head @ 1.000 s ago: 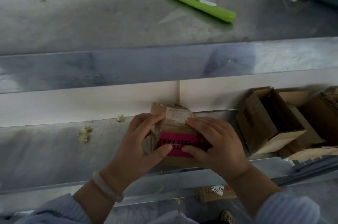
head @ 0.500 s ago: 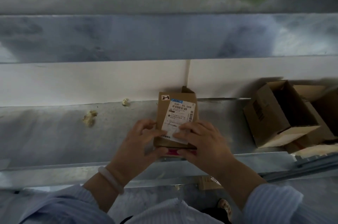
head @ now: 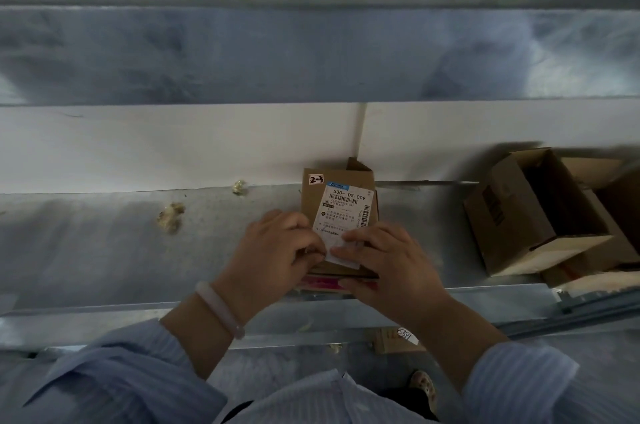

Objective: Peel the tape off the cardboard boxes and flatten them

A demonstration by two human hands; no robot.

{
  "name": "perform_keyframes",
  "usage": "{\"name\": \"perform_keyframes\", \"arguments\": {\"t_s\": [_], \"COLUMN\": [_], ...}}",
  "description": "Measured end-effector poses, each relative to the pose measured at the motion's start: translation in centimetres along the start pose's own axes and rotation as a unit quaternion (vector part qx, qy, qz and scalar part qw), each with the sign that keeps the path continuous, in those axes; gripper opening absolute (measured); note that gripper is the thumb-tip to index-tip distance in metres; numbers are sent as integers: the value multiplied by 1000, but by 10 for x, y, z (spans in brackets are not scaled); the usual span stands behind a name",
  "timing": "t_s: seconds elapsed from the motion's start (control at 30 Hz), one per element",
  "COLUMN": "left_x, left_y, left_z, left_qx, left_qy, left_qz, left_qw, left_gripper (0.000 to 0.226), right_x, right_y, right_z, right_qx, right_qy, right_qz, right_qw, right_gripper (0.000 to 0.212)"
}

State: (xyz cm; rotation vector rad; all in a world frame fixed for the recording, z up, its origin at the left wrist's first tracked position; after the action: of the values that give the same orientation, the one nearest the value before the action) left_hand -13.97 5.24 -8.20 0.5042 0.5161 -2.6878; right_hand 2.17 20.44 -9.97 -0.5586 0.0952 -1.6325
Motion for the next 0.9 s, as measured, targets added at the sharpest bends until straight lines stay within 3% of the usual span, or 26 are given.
{"name": "perform_keyframes", "arguments": {"t_s": [0.2, 0.43, 0.63, 0.8, 0.9], "left_x": [-9, 6, 2, 3, -8], "left_y": [-8, 13, 33, 44, 38], "left_z": [-3, -5, 1, -2, 14], "left_qx": [8, 32, -4, -26, -33], "left_qy": [-44, 147, 294, 425, 479], "left_qz": [-57, 24, 141, 277, 288], "left_qw": [997, 988, 945, 861, 829], "left_gripper": [22, 14, 18, 12, 14], "right_x": [-2, -4, -5, -6, -3], "right_y": [1, 1, 1, 0, -3], "right_z": [-2, -3, -1, -1, 2], "right_qx": [6, -11, -10, -19, -64], "right_qy": [6, -8, -19, -34, -75], "right_qz": [3, 2, 0, 9, 10], "right_qw": [1000, 1000, 1000, 999, 995], "right_gripper": [44, 43, 43, 43, 40]}}
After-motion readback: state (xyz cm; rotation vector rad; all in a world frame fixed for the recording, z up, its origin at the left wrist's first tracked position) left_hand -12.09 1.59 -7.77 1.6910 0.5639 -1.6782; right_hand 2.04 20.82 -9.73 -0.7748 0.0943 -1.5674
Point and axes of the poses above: each hand's wrist, its own y-axis away from the middle knuckle, its own z-axis out of the back of the hand, x = y × z, the point moved 1 cm from there along -y, towards the middle knuckle, and after that the axes turned 4 degrees about z, right-handed, at the moved point
